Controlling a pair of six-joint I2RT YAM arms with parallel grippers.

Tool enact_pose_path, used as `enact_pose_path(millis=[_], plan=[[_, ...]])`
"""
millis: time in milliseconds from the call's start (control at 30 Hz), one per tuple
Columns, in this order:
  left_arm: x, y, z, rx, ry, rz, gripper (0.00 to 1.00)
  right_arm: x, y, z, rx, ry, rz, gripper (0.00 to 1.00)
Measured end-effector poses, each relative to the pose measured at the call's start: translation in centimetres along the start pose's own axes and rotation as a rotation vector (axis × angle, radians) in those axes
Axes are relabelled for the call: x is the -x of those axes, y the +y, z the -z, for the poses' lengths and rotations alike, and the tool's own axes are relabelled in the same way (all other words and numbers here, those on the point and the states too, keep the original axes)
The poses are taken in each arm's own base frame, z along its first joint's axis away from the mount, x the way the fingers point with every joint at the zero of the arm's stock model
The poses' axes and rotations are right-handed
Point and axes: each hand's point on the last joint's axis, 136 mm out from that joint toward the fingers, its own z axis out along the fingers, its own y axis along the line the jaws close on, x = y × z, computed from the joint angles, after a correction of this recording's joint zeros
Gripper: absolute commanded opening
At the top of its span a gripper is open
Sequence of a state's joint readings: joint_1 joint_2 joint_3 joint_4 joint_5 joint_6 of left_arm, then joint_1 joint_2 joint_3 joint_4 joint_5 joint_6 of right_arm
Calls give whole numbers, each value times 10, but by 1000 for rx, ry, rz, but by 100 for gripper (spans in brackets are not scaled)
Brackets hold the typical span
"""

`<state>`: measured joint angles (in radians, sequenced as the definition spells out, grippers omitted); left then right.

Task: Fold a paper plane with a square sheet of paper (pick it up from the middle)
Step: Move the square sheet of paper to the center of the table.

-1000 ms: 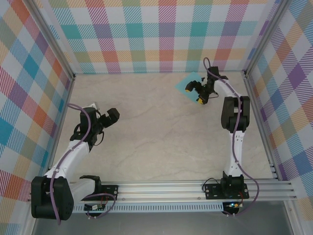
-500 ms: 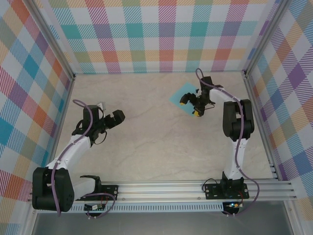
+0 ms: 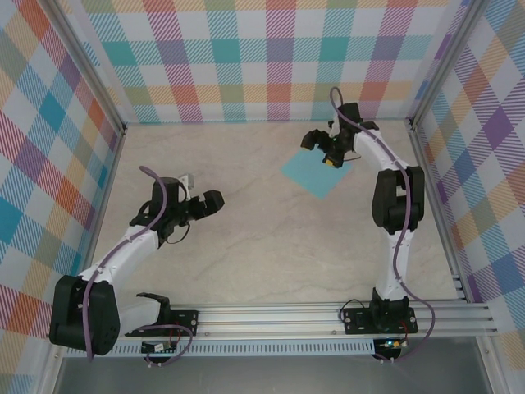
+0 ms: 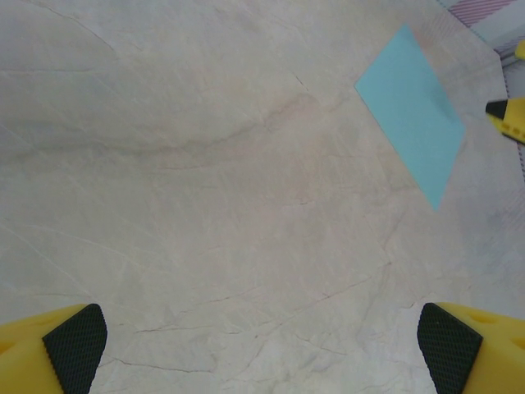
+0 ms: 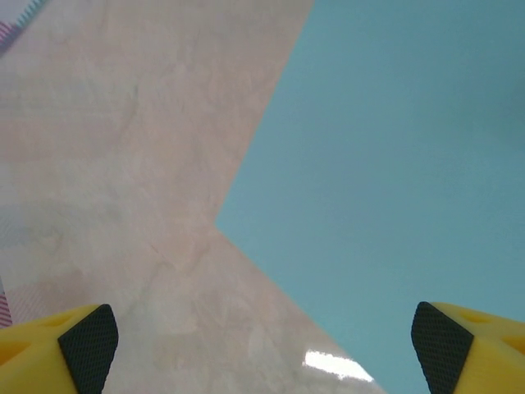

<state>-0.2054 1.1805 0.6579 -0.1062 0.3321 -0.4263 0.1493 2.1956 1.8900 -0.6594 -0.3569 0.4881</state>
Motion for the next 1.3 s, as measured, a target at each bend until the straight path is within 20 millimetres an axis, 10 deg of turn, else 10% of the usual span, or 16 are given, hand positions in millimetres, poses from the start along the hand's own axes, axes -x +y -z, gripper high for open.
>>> enact_pose_path(millis=[333, 667, 967, 1300], plan=[[-14, -17, -16, -19, 67, -39, 100, 24, -68, -46, -107, 67, -89, 95], [-23, -21, -25, -13, 101, -59, 100, 13, -81, -38, -163, 86, -134, 93], [-23, -23, -24, -12, 95, -66, 100, -66, -89, -12, -178, 98, -307, 92], [-22, -29, -21, -28, 85, -77, 100, -179, -52, -9, -196, 139, -325, 93]])
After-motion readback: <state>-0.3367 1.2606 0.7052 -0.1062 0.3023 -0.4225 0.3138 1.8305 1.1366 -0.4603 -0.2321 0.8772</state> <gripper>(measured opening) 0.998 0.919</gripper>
